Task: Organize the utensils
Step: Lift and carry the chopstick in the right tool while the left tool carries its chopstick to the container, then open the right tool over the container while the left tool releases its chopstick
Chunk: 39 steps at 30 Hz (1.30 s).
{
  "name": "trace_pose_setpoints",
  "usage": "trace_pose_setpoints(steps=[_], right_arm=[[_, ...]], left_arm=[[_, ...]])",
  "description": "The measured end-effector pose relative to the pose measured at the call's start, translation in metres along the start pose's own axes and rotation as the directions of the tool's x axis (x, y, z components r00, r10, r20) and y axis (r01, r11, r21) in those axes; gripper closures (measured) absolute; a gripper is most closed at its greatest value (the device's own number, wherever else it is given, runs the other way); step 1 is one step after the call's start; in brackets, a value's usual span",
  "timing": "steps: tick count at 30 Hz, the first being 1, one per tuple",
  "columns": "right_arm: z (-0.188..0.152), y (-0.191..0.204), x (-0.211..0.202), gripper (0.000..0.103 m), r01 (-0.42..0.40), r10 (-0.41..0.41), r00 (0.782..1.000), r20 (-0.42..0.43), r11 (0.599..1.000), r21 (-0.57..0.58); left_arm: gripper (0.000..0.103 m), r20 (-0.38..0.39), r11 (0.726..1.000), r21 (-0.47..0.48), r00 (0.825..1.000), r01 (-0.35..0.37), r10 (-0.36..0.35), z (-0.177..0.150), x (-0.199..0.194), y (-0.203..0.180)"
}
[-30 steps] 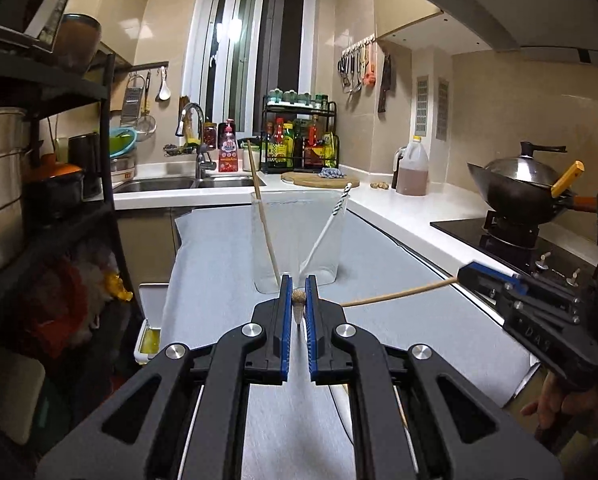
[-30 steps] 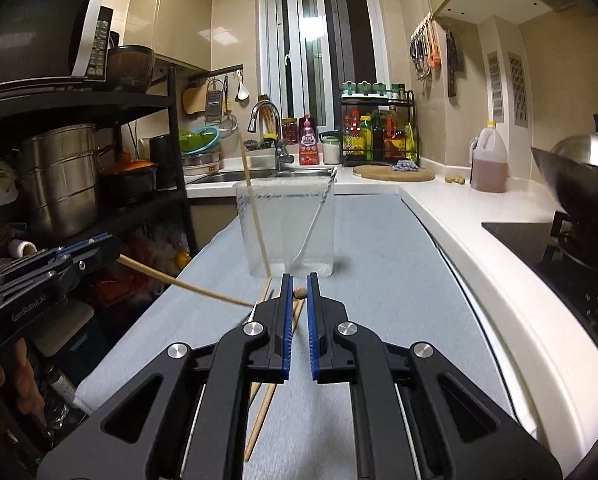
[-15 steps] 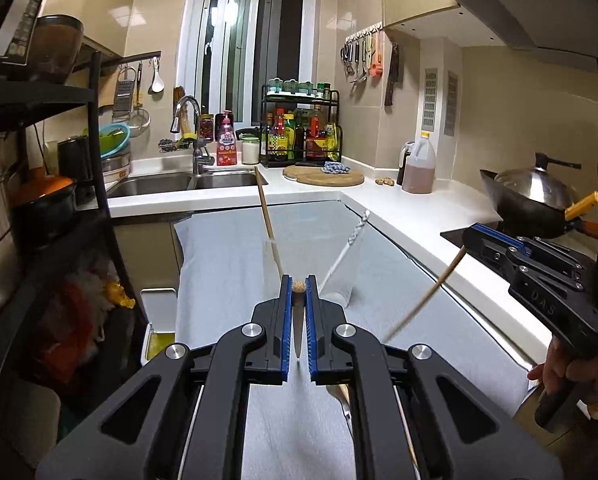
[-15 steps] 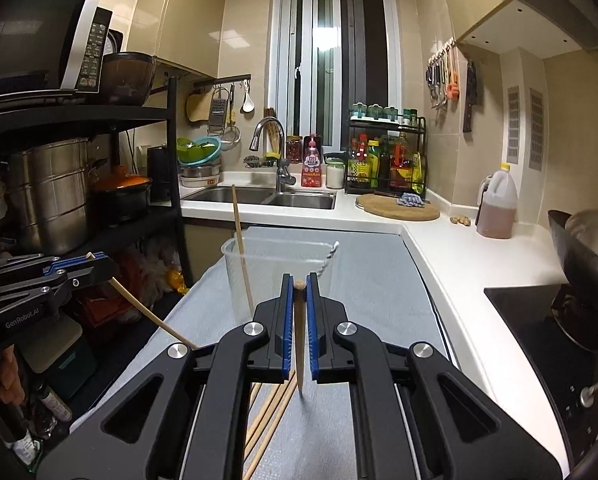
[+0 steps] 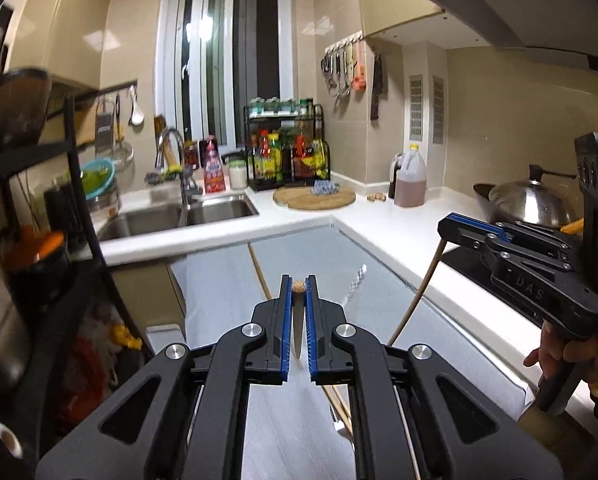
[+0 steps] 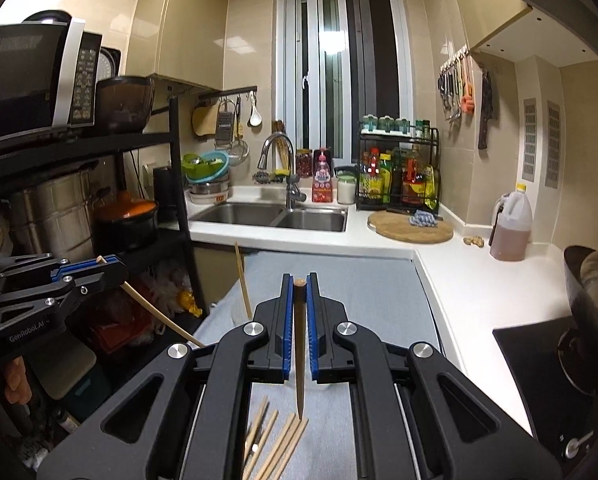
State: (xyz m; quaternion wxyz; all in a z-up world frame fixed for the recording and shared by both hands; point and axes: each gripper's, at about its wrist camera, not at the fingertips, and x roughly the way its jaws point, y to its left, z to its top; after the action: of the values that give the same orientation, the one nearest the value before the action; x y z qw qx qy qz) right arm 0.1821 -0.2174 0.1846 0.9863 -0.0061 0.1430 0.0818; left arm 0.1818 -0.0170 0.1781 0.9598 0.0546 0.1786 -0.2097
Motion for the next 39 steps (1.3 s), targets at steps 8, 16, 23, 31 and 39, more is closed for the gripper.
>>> trace_pose_setpoints(steps=[8, 16, 23, 31, 39], right_arm=[[0.065, 0.002, 0.005, 0.096, 0.0, 0.001, 0.996, 0.085, 1.0, -0.009], [0.089, 0.004, 0.031, 0.096, 0.013, -0.01, 0.994, 0.105, 1.0, -0.023], [0.079, -0.004, 0.06, 0.096, 0.037, -0.036, 0.993, 0.113, 0.999, -0.009], [0.094, -0.007, 0.069, 0.096, 0.036, -0.038, 0.988, 0.149, 0.999, 0.014], [0.08, -0.005, 0.088, 0.096, 0.043, -0.043, 0.993, 0.109, 0.999, 0.003]], left_arm=[[0.097, 0.066, 1.0, 0.028, 0.998, 0.013, -0.015, 0.062, 0.009, 0.0], [0.097, 0.068, 0.997, 0.071, 0.997, 0.03, -0.035, 0.08, 0.038, -0.006], [0.097, 0.012, 0.997, 0.058, 0.999, 0.041, -0.042, 0.068, 0.076, -0.001], [0.097, -0.015, 0.998, 0.049, 0.999, 0.037, -0.037, 0.062, 0.098, 0.01], [0.097, -0.031, 0.998, 0.053, 0.999, 0.028, -0.026, 0.056, 0.109, 0.008]])
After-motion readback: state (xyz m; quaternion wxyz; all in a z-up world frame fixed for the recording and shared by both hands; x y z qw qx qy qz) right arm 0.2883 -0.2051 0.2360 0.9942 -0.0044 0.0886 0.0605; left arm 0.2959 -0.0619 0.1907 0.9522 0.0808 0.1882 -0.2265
